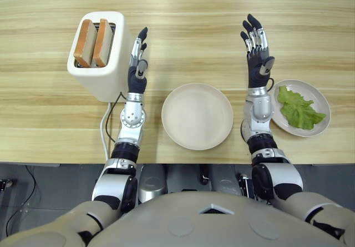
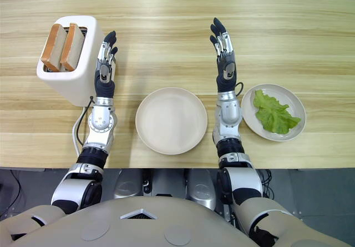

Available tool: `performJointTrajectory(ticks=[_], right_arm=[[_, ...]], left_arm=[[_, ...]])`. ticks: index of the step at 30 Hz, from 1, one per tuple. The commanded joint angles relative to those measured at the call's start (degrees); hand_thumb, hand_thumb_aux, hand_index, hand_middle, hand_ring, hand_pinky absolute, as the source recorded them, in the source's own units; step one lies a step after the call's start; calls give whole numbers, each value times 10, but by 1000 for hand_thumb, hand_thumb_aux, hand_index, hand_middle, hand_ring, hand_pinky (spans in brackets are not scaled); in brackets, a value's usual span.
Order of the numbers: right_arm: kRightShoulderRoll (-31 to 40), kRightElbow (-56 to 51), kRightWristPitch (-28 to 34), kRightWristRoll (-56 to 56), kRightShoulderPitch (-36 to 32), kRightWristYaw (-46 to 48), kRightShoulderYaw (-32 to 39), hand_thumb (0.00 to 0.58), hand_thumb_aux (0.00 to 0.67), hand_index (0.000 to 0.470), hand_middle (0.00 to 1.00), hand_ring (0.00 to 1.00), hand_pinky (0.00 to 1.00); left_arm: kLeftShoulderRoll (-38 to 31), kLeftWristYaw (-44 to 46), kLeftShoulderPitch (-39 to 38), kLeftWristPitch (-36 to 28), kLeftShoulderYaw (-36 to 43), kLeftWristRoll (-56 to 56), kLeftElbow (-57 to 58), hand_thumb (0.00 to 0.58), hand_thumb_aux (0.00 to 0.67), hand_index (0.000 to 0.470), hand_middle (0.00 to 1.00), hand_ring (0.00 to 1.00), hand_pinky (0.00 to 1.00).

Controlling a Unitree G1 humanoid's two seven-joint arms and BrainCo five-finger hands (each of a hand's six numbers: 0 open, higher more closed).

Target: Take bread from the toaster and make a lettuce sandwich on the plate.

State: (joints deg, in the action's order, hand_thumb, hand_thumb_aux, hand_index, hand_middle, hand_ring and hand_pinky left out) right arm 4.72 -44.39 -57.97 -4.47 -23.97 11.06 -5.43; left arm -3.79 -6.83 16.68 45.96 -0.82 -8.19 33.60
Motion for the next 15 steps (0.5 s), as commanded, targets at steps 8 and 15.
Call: performJointTrajectory(ticks=[8, 15], right_arm=[[-2, -5, 0, -4, 1, 1, -1, 0, 0, 0, 0, 0, 0], [-4, -7, 2, -9, -1, 4, 0, 0, 0, 0, 0, 0, 0]], left_arm=[[-5, 2, -3, 0, -2, 2, 9, 0, 0, 0, 0, 0, 0], [-46, -41, -31, 8, 0, -144, -129, 0, 0, 0, 0, 0, 0]])
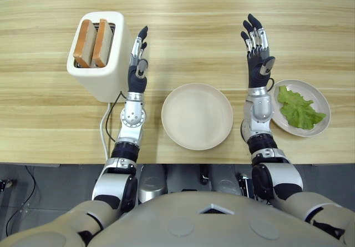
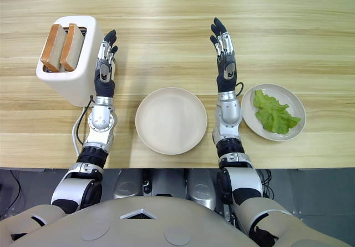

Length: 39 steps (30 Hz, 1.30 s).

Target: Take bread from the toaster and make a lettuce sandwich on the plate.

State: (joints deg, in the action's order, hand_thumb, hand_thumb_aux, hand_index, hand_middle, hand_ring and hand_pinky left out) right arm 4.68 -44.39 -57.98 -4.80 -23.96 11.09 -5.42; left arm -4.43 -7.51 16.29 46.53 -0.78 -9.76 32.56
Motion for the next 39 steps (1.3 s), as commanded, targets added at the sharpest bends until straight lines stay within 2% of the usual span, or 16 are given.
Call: performJointTrajectory(ticks=[1, 3, 6, 11, 14, 18, 25, 39], right_arm=[[-4, -8, 3, -7, -1, 4, -1, 0, 0, 0, 0, 0, 0], [-4, -5, 3, -8, 1, 3, -1, 0, 0, 0, 0, 0, 0], [-4, 1, 3, -7, 7, 1, -1, 0, 0, 0, 0, 0, 0], [-5, 7, 5, -7, 13, -4, -2, 0, 0, 0, 0, 0, 0], [-6, 9, 6, -6, 15, -6, -2, 0, 0, 0, 0, 0, 0], [-8, 11, 6, -2, 17, -10, 0, 0, 0, 0, 0, 0, 0], [-9, 13, 6, 1, 19, -15, 1, 0, 0, 0, 0, 0, 0], [-12, 11, 7, 5, 17, -15, 2, 0, 0, 0, 0, 0, 0]], left_arm=[[-55, -44, -35, -11, -8, -176, -176, 0, 0, 0, 0, 0, 0], [-89, -54, -45, -55, -19, -268, -265, 0, 0, 0, 0, 0, 0], [-134, -40, -62, -145, -51, -347, -364, 0, 0, 0, 0, 0, 0], [-192, -4, -78, -266, -125, -344, -437, 0, 0, 0, 0, 0, 0], [-231, 14, -84, -313, -139, -351, -402, 0, 0, 0, 0, 0, 0], [-266, 13, -86, -338, -123, -338, -304, 0, 0, 0, 0, 0, 0], [-301, -14, -94, -357, -125, -320, -237, 0, 0, 0, 0, 0, 0], [-322, -29, -103, -389, -113, -287, -212, 0, 0, 0, 0, 0, 0]])
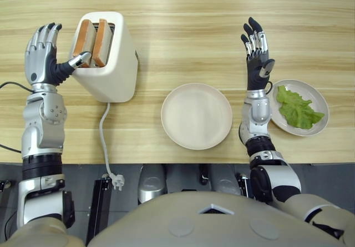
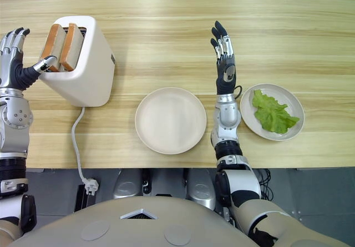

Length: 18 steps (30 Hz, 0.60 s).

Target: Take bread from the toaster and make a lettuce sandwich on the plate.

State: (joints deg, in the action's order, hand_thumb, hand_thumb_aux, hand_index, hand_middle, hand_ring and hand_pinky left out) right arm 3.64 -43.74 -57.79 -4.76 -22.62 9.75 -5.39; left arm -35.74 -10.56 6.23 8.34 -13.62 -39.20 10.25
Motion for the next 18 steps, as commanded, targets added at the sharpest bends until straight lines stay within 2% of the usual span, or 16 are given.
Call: performJointTrajectory(ticks=[1, 5, 6, 7, 8, 9, 11, 12, 14, 18], right_arm=[[-1, 4, 5, 5, 3, -2, 2, 0, 0, 0, 0, 0, 0], [-1, 8, 4, 6, 6, -3, 1, 0, 0, 0, 0, 0, 0], [0, 9, 3, 6, 7, -3, 1, 0, 0, 0, 0, 0, 0], [0, 11, 3, 6, 8, -3, 0, 0, 0, 0, 0, 0, 0], [0, 12, 3, 6, 8, -3, 0, 0, 0, 0, 0, 0, 0], [0, 13, 3, 7, 9, -4, 0, 0, 0, 0, 0, 0, 0], [1, 16, 3, 7, 11, -4, 0, 0, 0, 0, 0, 0, 0], [2, 17, 3, 8, 12, -4, 0, 0, 0, 0, 0, 0, 0], [2, 20, 3, 9, 14, -5, 0, 0, 0, 0, 0, 0, 0], [3, 26, 4, 10, 17, -5, -1, 0, 0, 0, 0, 0, 0]], left_arm=[[-9, 5, -3, -7, 18, 11, 14, 0, 0, 0, 0, 0, 0], [-10, 9, -2, -12, 28, 18, 22, 0, 0, 0, 0, 0, 0], [-11, 9, -1, -13, 30, 20, 24, 58, 34, 23, 0, 0, 0], [-12, 9, -1, -14, 31, 22, 26, 212, 137, 94, 0, 0, 0], [-13, 8, -1, -15, 32, 24, 27, 390, 286, 197, 0, 0, 0], [-14, 7, -1, -15, 32, 25, 27, 452, 355, 244, 0, 0, 0], [-14, 7, 0, -13, 33, 31, 29, 514, 444, 305, 0, 0, 0], [-14, 6, 1, -13, 34, 33, 29, 514, 444, 305, 0, 0, 0], [-16, 3, 3, -12, 37, 36, 32, 472, 381, 262, 0, 0, 0], [-20, -3, 6, -10, 43, 38, 36, 468, 376, 258, 0, 0, 0]])
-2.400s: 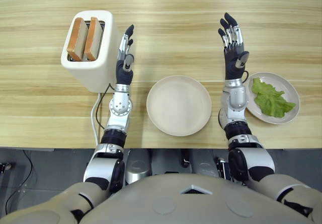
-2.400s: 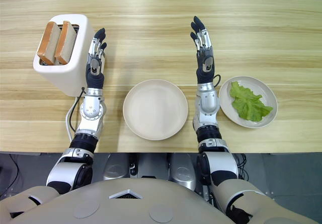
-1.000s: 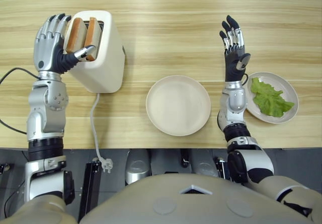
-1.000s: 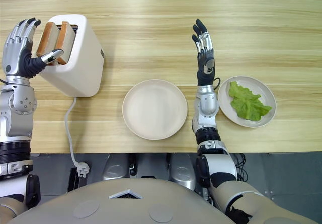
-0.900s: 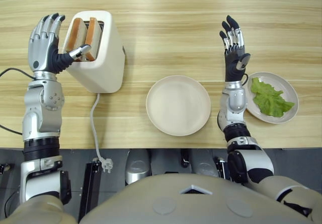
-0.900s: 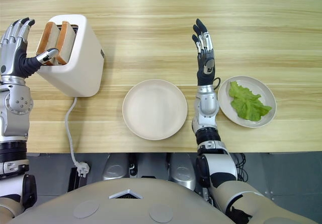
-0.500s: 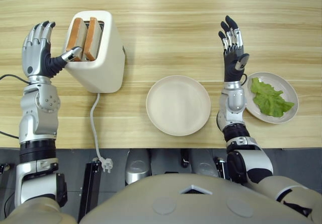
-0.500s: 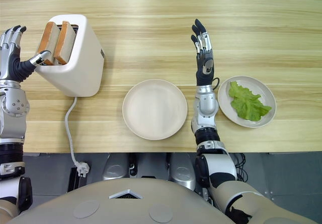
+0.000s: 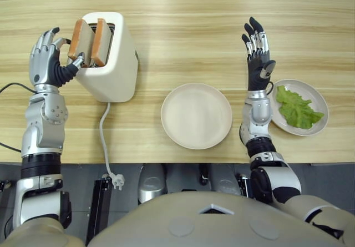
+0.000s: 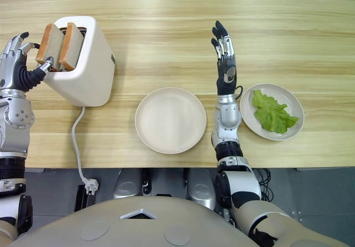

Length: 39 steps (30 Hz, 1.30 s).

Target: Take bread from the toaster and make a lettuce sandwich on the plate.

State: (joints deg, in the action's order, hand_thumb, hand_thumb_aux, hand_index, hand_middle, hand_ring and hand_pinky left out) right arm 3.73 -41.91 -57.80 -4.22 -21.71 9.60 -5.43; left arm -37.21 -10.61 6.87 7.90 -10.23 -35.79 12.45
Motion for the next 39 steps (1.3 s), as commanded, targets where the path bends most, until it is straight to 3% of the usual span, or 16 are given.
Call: performJointTrajectory(ticks=[1, 10, 12, 13, 14, 16, 17, 18, 19, 28, 39], right_arm=[[2, 8, 5, 4, 8, -4, 0, 0, 0, 0, 0, 0, 0], [2, 9, 4, 12, 9, -8, 3, 0, 0, 0, 0, 0, 0], [2, 10, 3, 15, 10, -10, 3, 0, 0, 0, 0, 0, 0], [2, 10, 3, 16, 10, -11, 3, 0, 0, 0, 0, 0, 0], [2, 10, 3, 18, 10, -12, 4, 0, 0, 0, 0, 0, 0], [2, 10, 2, 21, 11, -13, 4, 0, 0, 0, 0, 0, 0], [2, 10, 2, 22, 11, -14, 4, 0, 0, 0, 0, 0, 0], [2, 9, 1, 23, 10, -14, 4, 0, 0, 0, 0, 0, 0], [2, 9, 1, 24, 10, -15, 4, 0, 0, 0, 0, 0, 0], [2, -3, -3, 36, 4, -23, 4, 0, 0, 0, 0, 0, 0], [0, -31, -8, 48, -12, -34, 4, 0, 0, 0, 0, 0, 0]], left_arm=[[-4, -4, 0, -4, 12, 4, 14, 466, 373, 256, 0, 0, 0], [2, -12, 7, 6, 41, 8, 28, 468, 376, 258, 0, 0, 0], [1, -15, 9, 9, 44, 12, 32, 487, 402, 276, 0, 0, 0], [1, -17, 10, 10, 44, 14, 33, 509, 436, 299, 0, 0, 0], [0, -20, 11, 10, 42, 15, 33, 580, 670, 460, 0, 0, 0], [-3, -25, 12, 13, 36, 19, 28, 580, 670, 460, 0, 0, 0], [-4, -27, 12, 15, 33, 22, 25, 580, 670, 460, 322, 322, 322], [-5, -30, 13, 16, 31, 24, 22, 580, 670, 460, 322, 322, 322], [-7, -34, 15, 18, 26, 26, 12, 580, 670, 460, 1000, 1000, 1000], [-8, -70, 57, 16, 6, 17, -78, 580, 670, 460, 1000, 1000, 1000], [-17, -51, 103, 4, -16, 8, -206, 580, 670, 460, 1000, 1000, 1000]])
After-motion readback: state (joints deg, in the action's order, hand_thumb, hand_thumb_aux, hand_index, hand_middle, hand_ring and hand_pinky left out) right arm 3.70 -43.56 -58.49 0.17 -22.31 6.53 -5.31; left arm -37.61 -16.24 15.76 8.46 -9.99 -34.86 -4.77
